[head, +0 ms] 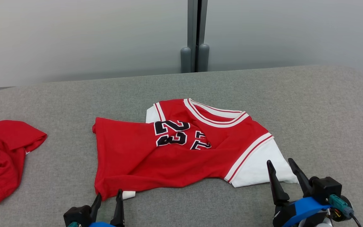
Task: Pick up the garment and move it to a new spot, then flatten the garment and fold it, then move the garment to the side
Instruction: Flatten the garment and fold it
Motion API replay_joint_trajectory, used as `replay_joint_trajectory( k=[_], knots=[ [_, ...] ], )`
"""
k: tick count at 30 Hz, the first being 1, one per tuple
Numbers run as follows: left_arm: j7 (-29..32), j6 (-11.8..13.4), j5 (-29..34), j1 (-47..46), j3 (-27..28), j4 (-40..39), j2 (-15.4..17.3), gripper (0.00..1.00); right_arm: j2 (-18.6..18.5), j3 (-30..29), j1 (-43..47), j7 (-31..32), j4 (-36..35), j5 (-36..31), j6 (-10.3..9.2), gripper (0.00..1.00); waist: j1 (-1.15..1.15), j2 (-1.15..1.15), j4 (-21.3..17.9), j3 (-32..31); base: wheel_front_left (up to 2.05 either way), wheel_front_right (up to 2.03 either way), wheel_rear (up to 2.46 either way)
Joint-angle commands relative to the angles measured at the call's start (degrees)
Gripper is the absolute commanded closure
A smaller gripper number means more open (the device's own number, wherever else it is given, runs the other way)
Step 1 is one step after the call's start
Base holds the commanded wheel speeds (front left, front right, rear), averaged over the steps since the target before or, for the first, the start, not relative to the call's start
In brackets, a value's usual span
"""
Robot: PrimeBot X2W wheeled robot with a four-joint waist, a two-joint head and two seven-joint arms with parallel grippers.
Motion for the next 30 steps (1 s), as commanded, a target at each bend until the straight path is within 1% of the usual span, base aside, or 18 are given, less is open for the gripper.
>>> replay_joint_trajectory(
  k=[1, 2, 4, 11, 12, 13, 14, 15, 16, 17, 18, 19, 24, 30],
  knots=[
    [-0.25, -0.33, -0.09, -0.33, -0.32, -0.23, 0.01, 0.04, -0.07, 0.01, -0.55, -0.2, 0.0, 0.27, 0.01, 0.0, 0.0, -0.01, 0.11, 0.03, 0.0, 0.0, 0.0],
    [-0.25, -0.38, 0.14, -0.32, -0.61, -0.17, -0.01, 0.03, -0.07, 0.11, -0.62, -0.2, 0.05, 0.31, 0.01, 0.0, 0.0, -0.01, 0.12, 0.06, 0.0, 0.0, 0.0],
    [-0.25, -0.17, 0.53, -0.25, -0.7, 0.1, 0.02, 0.08, -0.07, 0.22, -0.8, -0.2, 0.08, 0.36, 0.01, 0.0, 0.0, -0.01, 0.12, 0.13, 0.0, 0.0, 0.0],
    [-0.25, 1.14, 1.06, -0.55, -0.09, 1.59, 0.01, 0.09, -0.07, 0.36, -1.16, -0.2, 0.33, 0.88, 0.01, 0.0, 0.0, -0.01, -0.14, 0.62, 0.0, 0.0, 0.0],
    [-0.25, 1.23, 1.03, -0.73, 0.03, 1.71, 0.0, 0.18, -0.06, 0.37, -1.23, -0.2, 0.37, 0.89, 0.01, 0.0, 0.0, -0.01, -0.23, 0.71, 0.0, 0.0, 0.0],
    [-0.25, 1.24, 1.07, -0.91, 0.17, 1.8, 0.0, 0.3, -0.06, 0.38, -1.34, -0.2, 0.42, 0.94, 0.01, 0.0, 0.0, -0.01, -0.33, 0.78, 0.0, 0.0, 0.0],
    [-0.25, 1.2, 1.13, -1.11, 0.41, 1.84, 0.01, 0.47, -0.06, 0.48, -1.43, -0.2, 0.39, 0.93, 0.01, 0.0, 0.0, -0.01, -0.46, 0.89, 0.0, 0.0, 0.0],
    [-0.25, 1.21, 1.25, -1.32, 0.62, 1.9, 0.01, 0.56, -0.06, 0.49, -1.45, -0.2, 0.29, 0.97, 0.01, 0.0, 0.0, -0.01, -0.55, 0.99, 0.0, 0.0, 0.0],
    [-0.25, 1.24, 1.46, -1.51, 0.87, 1.97, 0.0, 0.72, -0.06, 0.52, -1.46, -0.2, 0.23, 0.99, 0.01, 0.0, 0.0, -0.01, -0.63, 1.07, 0.0, 0.0, 0.0],
    [-0.25, 1.31, 1.58, -1.6, 1.04, 2.03, 0.01, 0.78, -0.06, 0.44, -1.43, -0.2, 0.23, 1.0, 0.01, 0.0, 0.0, -0.01, -0.7, 1.16, 0.0, 0.0, 0.0],
    [-0.25, 1.45, 1.67, -1.67, 1.17, 2.07, 0.0, 0.91, -0.06, 0.28, -1.43, -0.2, 0.35, 0.99, 0.01, 0.0, 0.0, -0.01, -0.76, 1.26, 0.0, 0.0, 0.0],
    [-0.25, 1.7, 1.82, -1.8, 1.25, 2.14, 0.0, 1.0, -0.06, 0.13, -1.44, -0.2, 0.51, 0.96, 0.01, 0.0, 0.0, -0.01, -0.83, 1.37, 0.0, 0.0, 0.0],
    [-0.25, 2.06, 2.13, -2.55, 1.66, 2.12, 0.0, 1.0, -0.06, -1.86, -1.58, -0.2, 2.26, 1.28, 0.01, 0.0, 0.0, -0.01, -0.78, 1.94, 0.0, 0.0, 0.0],
    [-0.24, 1.61, 2.44, -2.38, 1.35, 1.84, 0.01, 1.0, -0.06, -6.18, -3.25, -0.19, 7.69, 0.27, 0.01, 0.0, 0.0, -0.01, 0.48, 2.65, 0.0, 0.0, 0.0]
  ],
)
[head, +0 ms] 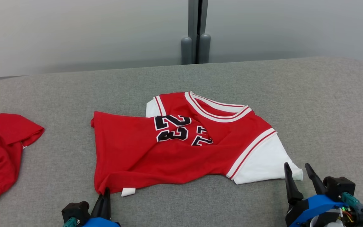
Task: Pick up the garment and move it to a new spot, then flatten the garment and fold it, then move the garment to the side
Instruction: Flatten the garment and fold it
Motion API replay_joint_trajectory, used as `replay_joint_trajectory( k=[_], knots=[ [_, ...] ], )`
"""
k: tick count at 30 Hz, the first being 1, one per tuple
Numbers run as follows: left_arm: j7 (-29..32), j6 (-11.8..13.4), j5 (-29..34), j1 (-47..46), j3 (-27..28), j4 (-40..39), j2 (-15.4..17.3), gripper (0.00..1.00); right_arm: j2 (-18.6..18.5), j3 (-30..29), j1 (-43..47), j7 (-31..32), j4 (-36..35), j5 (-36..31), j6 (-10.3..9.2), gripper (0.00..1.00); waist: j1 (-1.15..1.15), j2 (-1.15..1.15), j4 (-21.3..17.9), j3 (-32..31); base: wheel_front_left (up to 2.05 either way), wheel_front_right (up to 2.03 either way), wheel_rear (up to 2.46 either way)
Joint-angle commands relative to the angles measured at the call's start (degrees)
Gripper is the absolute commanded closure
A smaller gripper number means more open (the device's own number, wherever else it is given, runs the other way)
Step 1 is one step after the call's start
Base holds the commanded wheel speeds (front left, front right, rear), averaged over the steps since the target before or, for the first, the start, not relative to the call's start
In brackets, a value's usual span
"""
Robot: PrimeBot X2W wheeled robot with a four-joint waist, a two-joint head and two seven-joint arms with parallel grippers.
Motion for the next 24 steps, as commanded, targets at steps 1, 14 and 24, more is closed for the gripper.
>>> replay_joint_trajectory(
  k=[1, 14, 24],
  knots=[
    [-0.24, -0.16, 0.16, -0.55, -0.31, -0.26, 0.0, 1.0, -0.06, -0.93, -1.14, -0.19, 1.9, -0.27, 0.01, 0.0, 0.0, -0.01, 0.56, 0.34, 0.0, 0.0, 0.0],
    [-0.21, 0.02, 0.11, -1.43, -1.02, -1.05, -0.01, 1.0, -0.09, -5.69, -7.57, -0.19, 15.08, -3.29, 0.01, 0.0, 0.0, -0.01, 2.31, 2.02, 0.0, 0.0, 0.0],
    [-0.21, 0.42, -0.22, -1.1, -0.98, -1.92, -0.01, 1.0, -0.03, -1.35, -5.23, -0.04, 15.64, 0.28, 0.01, 1.0, 0.0, -0.01, 1.68, 1.98, 0.0, 0.0, 0.0]
  ],
)
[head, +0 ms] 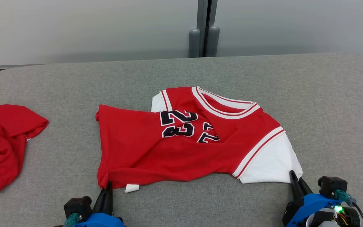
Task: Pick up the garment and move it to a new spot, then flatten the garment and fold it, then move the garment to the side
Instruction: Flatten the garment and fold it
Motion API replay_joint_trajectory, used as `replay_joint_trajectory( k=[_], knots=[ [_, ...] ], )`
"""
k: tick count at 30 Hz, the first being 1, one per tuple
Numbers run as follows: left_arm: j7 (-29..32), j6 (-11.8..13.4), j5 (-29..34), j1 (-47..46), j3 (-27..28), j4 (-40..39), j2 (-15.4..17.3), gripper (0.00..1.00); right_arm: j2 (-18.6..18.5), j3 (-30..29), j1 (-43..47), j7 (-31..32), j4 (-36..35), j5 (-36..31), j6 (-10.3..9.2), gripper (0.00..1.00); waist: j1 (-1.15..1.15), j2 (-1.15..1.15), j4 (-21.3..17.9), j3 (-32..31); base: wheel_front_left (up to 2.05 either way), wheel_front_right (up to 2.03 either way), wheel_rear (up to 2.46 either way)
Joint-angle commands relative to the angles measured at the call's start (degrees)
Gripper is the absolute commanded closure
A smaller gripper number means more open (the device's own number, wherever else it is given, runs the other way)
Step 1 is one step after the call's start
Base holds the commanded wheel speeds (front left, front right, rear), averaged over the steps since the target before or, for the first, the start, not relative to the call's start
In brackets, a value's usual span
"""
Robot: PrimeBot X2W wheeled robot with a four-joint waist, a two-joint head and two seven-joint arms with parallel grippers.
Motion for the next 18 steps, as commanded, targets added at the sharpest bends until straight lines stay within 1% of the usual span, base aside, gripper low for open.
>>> replay_joint_trajectory(
  k=[1, 6, 9, 14, 17, 18],
  knots=[
    [-0.17, 0.18, -0.22, -0.43, 0.22, -0.4, -0.03, 1.0, -0.02, 0.15, 1.35, 0.12, -0.05, 0.58, 0.01, 1.0, 0.0, 0.0, -0.17, -0.07, 0.0, 0.0, 0.0],
    [-0.17, 0.05, 0.13, -0.22, 0.6, -1.24, -0.03, 1.0, -0.06, 1.05, 2.42, 0.06, -3.87, 2.26, 0.01, 1.0, 0.0, 0.0, -0.72, -0.83, 0.0, 0.0, 0.0],
    [-0.17, -0.12, 0.36, -0.37, 1.1, -3.68, -0.02, 1.0, -0.04, 2.34, 3.3, 0.06, -7.62, 4.96, 0.01, 1.0, 0.0, 0.0, -0.96, -1.58, 0.0, 0.0, 0.0],
    [-0.17, -0.31, 0.46, -1.76, 4.49, -11.72, 0.03, 1.0, -0.07, 5.53, 2.77, 0.05, -16.01, 12.0, 0.01, 1.0, 0.0, 0.0, -1.23, -3.89, 0.0, 0.0, 0.0],
    [-0.18, -0.96, 3.1, -3.62, 6.55, -16.92, 0.01, 1.0, -0.18, 6.43, 0.2, 0.03, -21.08, 16.1, 0.01, 1.0, 0.0, 0.0, -1.64, -5.35, 0.0, 0.0, 0.0],
    [-0.16, -1.23, 4.12, -4.67, 7.04, -18.42, 0.57, 1.0, -0.35, 6.57, -0.86, 0.04, -22.66, 17.33, 0.01, 1.0, 0.0, 0.0, -1.83, -5.75, 0.0, 0.0, 0.0]
  ],
)
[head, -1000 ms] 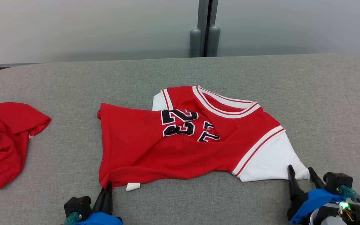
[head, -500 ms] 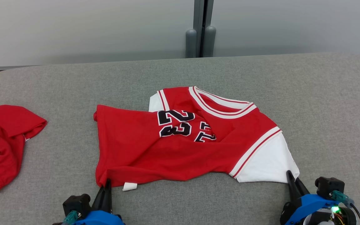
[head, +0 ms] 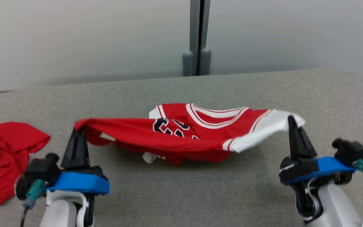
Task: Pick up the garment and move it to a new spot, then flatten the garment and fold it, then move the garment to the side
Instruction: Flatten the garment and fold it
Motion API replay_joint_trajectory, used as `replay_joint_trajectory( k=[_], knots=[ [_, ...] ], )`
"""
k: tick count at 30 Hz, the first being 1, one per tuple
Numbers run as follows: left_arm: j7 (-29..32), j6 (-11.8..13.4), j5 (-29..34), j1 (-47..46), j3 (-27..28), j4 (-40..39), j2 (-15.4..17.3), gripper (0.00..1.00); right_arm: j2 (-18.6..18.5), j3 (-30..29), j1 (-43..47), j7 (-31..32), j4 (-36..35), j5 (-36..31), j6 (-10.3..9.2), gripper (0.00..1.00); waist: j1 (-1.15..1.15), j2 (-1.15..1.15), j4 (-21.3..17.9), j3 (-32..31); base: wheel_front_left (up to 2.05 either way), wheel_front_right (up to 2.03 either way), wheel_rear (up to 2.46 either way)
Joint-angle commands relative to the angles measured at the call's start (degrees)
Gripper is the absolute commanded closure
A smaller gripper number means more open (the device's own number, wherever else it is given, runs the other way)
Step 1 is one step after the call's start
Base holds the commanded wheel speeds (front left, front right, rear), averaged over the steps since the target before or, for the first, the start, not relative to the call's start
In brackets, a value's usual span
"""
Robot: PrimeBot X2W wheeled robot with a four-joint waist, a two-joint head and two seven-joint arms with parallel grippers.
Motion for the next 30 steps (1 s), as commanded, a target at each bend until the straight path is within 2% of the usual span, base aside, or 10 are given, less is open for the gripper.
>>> replay_joint_trajectory(
  k=[1, 7, 13, 17, 22, 26, 30],
  knots=[
    [-0.19, -0.22, 0.39, -1.77, 0.69, -1.12, 0.76, 1.0, -0.89, 0.1, -1.65, -0.06, -1.44, 0.67, 0.03, 1.0, 0.0, 0.0, -0.59, -0.68, 0.0, 0.0, 0.0],
    [-0.17, -1.09, 3.87, -11.49, 3.04, -7.26, 5.49, 1.0, -6.75, 4.13, -12.31, -0.04, -10.29, 4.1, 0.02, 1.0, 0.0, 0.0, -1.69, -1.93, 0.0, 0.0, 0.0],
    [0.52, -1.24, 5.39, -22.87, 3.12, -7.49, 9.26, 1.0, -12.47, 5.48, -24.43, 1.58, -12.61, 5.45, 0.02, 1.0, 0.0, 0.0, -1.72, -0.46, 0.0, 0.0, 0.0],
    [3.31, -1.13, 6.07, -30.12, 2.0, -6.74, 10.04, 1.0, -13.46, 4.55, -31.4, 3.45, -10.03, 5.31, 0.02, 1.0, 0.0, 0.0, -1.22, 3.41, 0.0, 0.0, 0.0],
    [5.5, -0.08, 8.4, -39.41, 0.18, -2.55, 10.95, 1.0, -12.1, 3.53, -41.75, 3.71, -3.27, 3.66, 0.03, 1.0, 0.0, 0.0, -1.1, 11.33, 0.0, 0.0, 0.0],
    [4.21, 1.64, 9.98, -49.35, -0.44, 2.64, 11.44, 1.0, -11.77, 2.53, -52.82, 1.63, 2.99, -0.16, 0.02, 1.0, 0.0, 0.0, -1.38, 18.08, 0.0, 0.0, 0.0],
    [1.53, 3.36, 11.33, -58.35, -0.38, 6.79, 12.01, 1.0, -10.98, -1.85, -62.82, 0.03, 7.7, -4.51, 0.02, 1.0, 0.0, 0.0, -1.78, 22.26, 0.0, 0.0, 0.0]
  ],
)
